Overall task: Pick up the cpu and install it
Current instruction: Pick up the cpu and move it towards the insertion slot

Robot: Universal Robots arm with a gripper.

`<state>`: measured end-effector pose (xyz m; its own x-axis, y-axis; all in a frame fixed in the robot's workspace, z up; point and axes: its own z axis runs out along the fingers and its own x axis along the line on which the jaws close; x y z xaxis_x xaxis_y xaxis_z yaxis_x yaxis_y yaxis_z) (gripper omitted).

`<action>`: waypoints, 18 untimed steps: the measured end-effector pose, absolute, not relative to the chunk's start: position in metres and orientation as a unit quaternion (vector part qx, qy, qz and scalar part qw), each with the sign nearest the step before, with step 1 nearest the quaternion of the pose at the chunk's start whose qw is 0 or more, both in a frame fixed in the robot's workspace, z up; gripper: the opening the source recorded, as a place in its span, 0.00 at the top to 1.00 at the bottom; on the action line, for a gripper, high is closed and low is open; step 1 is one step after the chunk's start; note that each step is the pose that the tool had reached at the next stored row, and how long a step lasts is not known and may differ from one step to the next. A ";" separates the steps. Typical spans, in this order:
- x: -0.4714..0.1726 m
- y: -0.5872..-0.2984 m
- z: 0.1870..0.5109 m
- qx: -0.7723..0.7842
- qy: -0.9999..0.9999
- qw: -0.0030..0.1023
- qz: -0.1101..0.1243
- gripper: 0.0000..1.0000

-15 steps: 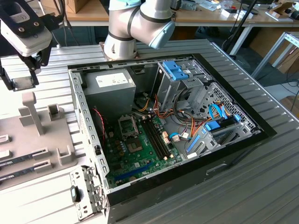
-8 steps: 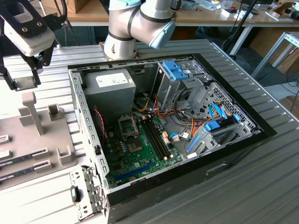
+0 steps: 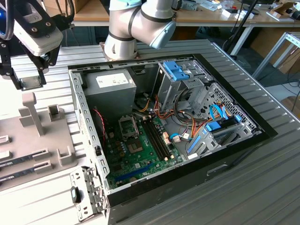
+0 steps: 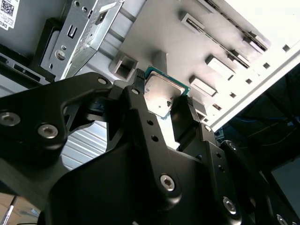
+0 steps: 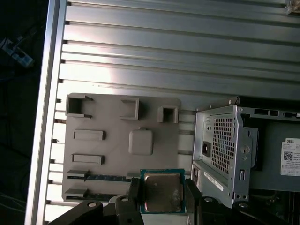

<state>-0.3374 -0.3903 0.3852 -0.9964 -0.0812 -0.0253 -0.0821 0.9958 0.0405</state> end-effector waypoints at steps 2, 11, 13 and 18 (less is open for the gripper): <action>-0.336 -0.390 0.385 -0.041 0.999 0.012 0.021 0.53; -0.334 -0.390 0.385 -0.041 0.999 0.012 0.021 0.53; -0.334 -0.390 0.385 -0.041 0.999 0.012 0.021 0.53; -0.332 -0.390 0.385 -0.041 0.999 0.012 0.021 0.53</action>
<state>-0.3322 -0.3903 0.3852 -0.9964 -0.0812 -0.0251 -0.0822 0.9958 0.0404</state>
